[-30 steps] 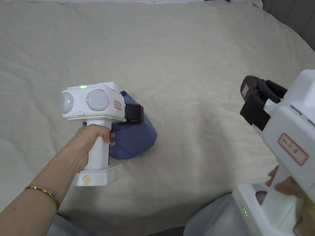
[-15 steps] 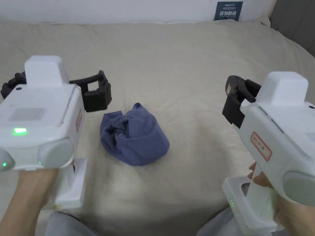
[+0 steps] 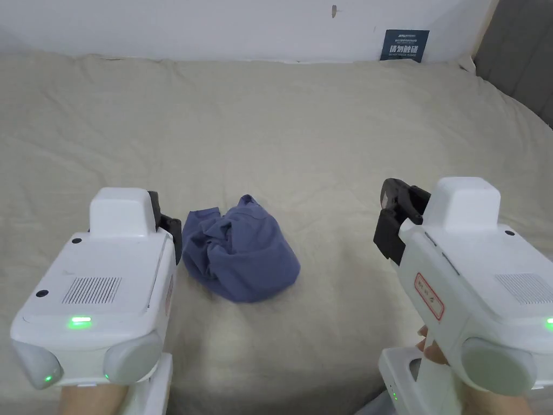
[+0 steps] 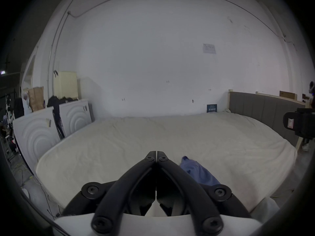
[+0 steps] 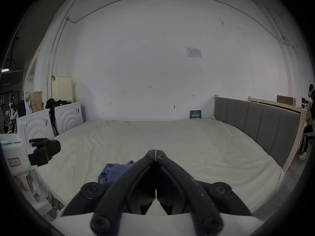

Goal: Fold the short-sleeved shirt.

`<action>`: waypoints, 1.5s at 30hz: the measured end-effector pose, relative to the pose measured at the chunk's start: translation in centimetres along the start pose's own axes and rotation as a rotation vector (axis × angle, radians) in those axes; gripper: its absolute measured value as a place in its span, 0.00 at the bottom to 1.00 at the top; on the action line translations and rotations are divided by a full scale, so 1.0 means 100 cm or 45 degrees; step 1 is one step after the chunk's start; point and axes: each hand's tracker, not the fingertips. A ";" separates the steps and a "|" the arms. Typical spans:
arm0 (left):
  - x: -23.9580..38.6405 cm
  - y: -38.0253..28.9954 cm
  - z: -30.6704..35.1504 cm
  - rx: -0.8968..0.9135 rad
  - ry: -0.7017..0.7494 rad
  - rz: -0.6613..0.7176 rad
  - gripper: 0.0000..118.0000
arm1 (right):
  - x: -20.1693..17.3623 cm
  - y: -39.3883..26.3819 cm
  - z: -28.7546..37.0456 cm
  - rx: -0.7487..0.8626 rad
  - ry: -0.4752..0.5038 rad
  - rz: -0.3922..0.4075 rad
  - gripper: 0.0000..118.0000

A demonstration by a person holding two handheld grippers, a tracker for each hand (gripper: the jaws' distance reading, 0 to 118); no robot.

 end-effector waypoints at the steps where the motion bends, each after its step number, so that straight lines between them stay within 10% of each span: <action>1: -0.001 -0.002 -0.001 -0.014 0.005 0.007 0.00 | 0.000 -0.001 0.000 -0.004 0.002 -0.001 0.01; 9: -0.020 0.015 -0.044 -0.203 -0.058 0.089 0.02 | 0.003 -0.004 -0.007 -0.041 0.001 0.003 0.01; 14: -0.031 0.037 -0.126 -0.445 -0.150 0.082 0.87 | 0.005 -0.004 -0.013 -0.057 0.000 -0.002 0.01; 16: -0.034 0.041 -0.162 -0.540 -0.166 0.142 1.00 | 0.006 -0.005 -0.017 -0.070 -0.003 0.000 0.01; 30: -0.011 -0.020 -0.347 -1.143 -0.018 0.184 0.96 | 0.026 -0.019 -0.077 -0.237 -0.062 -0.016 0.01; 36: 0.009 -0.047 -0.348 -1.210 -0.092 0.099 0.51 | 0.035 -0.027 -0.095 -0.299 -0.094 -0.024 0.01; 39: 0.014 -0.035 -0.340 -1.185 -0.138 0.024 0.07 | 0.036 -0.028 -0.094 -0.304 -0.098 -0.037 0.01; 45: -0.012 0.000 -0.303 -0.975 -0.156 0.196 0.06 | 0.034 -0.020 -0.089 -0.287 -0.089 -0.048 0.02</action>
